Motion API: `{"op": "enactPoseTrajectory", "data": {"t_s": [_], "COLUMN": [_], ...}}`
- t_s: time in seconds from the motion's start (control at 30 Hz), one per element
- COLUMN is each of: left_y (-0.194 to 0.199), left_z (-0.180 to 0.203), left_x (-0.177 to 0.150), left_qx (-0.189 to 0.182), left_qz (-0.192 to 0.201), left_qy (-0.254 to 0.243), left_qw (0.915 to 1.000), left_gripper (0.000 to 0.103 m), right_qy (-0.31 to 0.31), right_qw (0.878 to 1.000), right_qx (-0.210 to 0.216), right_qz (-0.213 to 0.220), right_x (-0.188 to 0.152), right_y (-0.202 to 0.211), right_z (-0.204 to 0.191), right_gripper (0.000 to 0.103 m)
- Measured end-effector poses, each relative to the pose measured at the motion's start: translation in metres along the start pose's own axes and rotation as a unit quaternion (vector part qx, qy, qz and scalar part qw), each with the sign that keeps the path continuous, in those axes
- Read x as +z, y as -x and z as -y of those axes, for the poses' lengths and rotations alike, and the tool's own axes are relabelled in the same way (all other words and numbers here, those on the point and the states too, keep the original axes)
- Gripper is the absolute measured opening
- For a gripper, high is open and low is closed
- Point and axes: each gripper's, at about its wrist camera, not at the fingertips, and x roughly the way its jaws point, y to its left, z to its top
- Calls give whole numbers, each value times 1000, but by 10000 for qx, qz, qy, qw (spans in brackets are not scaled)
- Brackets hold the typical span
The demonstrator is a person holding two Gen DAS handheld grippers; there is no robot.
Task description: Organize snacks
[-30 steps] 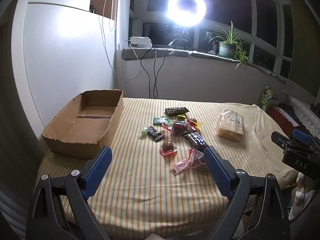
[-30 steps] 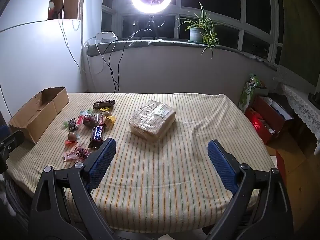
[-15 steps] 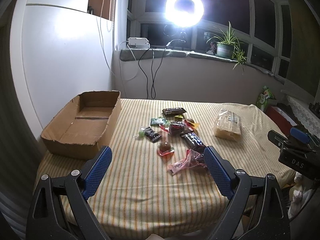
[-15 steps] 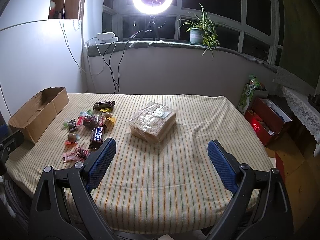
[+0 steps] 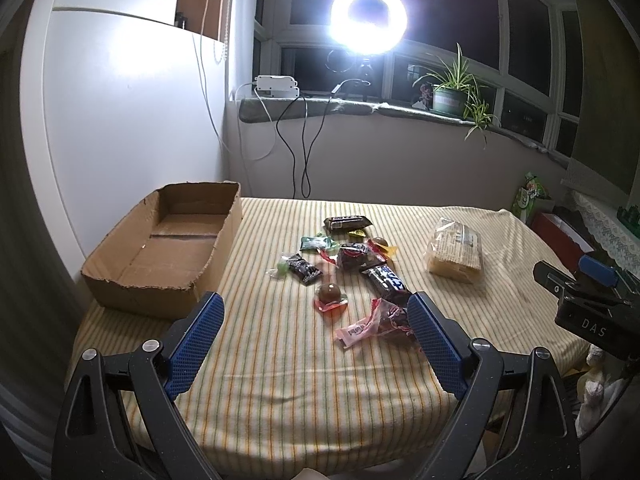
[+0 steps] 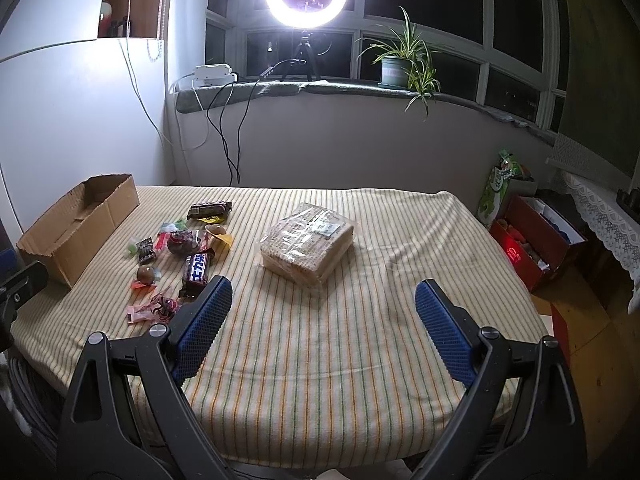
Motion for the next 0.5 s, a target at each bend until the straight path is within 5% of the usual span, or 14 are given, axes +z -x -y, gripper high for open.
{"op": "enactPoseTrajectory", "data": {"t_s": [0.5], "left_y": [-1], "left_z": [-3], "left_x": [0], "left_qx": [-3], "left_qz": [-45], "left_qy": [5], "left_qw": [10000], "left_gripper": [93], "right_qy": [29], "right_qw": [10000], "right_qx": [19], "right_qz": [-34], "right_x": [-2], "right_y": [-4], "right_z": [-3], "right_gripper": [95]}}
